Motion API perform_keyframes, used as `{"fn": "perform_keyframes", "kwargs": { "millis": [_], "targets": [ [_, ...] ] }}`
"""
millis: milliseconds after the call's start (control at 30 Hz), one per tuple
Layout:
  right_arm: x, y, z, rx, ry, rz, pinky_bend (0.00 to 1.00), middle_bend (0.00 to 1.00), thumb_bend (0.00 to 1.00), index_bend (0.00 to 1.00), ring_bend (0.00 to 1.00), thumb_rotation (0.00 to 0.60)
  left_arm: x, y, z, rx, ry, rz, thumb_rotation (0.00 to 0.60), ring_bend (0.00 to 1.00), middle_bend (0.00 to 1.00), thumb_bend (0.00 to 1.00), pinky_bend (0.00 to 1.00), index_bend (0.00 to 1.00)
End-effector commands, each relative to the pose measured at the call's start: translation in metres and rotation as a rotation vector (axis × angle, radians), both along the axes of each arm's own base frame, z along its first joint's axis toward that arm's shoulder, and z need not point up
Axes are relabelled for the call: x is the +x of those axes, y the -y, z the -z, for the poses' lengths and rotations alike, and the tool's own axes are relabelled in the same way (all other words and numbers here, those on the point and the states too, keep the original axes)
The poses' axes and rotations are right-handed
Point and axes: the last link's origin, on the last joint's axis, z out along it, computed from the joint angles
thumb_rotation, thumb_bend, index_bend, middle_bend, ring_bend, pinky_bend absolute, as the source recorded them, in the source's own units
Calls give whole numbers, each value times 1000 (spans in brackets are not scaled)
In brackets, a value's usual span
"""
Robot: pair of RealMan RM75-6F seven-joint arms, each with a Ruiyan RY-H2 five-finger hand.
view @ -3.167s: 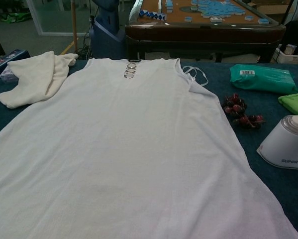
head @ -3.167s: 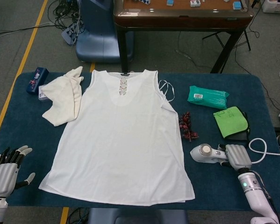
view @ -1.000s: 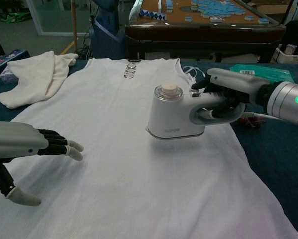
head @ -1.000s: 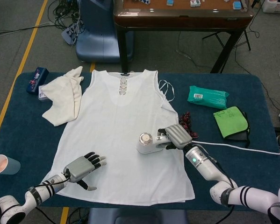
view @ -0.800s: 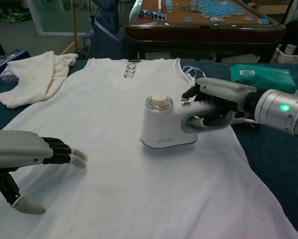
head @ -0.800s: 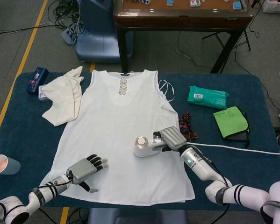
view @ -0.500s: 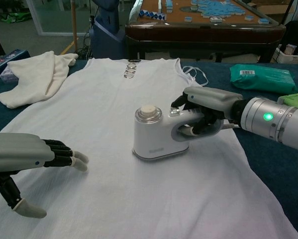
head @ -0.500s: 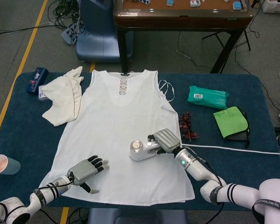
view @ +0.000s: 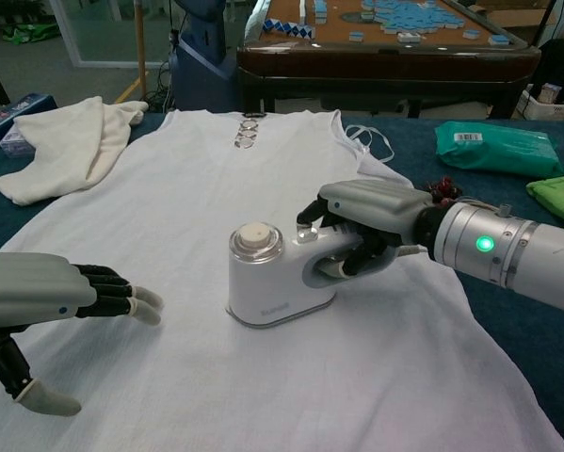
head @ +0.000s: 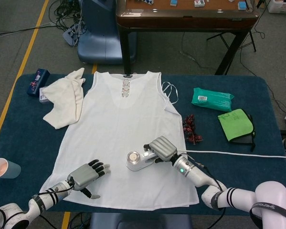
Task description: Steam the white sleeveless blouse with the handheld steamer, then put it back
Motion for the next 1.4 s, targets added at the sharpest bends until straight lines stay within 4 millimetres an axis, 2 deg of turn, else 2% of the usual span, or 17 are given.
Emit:
{"fn": "perform_keyframes", "kwargs": {
  "millis": [33, 800, 1133, 1400],
  "targets": [
    [2, -5, 3, 9, 9, -24, 730, 848, 623, 897, 852, 600, 0, 0, 0, 1, 0, -1, 253, 0, 0, 138, 0, 43],
    [-6, -59, -4, 118, 14, -146, 730, 854, 623, 909, 852, 600, 1, 4, -1, -1, -7, 5, 261, 0, 0, 138, 0, 43],
    [-24, -49, -8, 65, -21, -133, 730, 856, 623, 913, 852, 600, 1, 5, -3, 1, -8, 8, 263, 0, 0, 138, 0, 43],
    [-45, -35, -21, -4, -42, -91, 730, 856, 623, 913, 852, 600, 1, 6, -3, 1, -7, 9, 264, 0, 0, 139, 0, 43]
  ]
}}
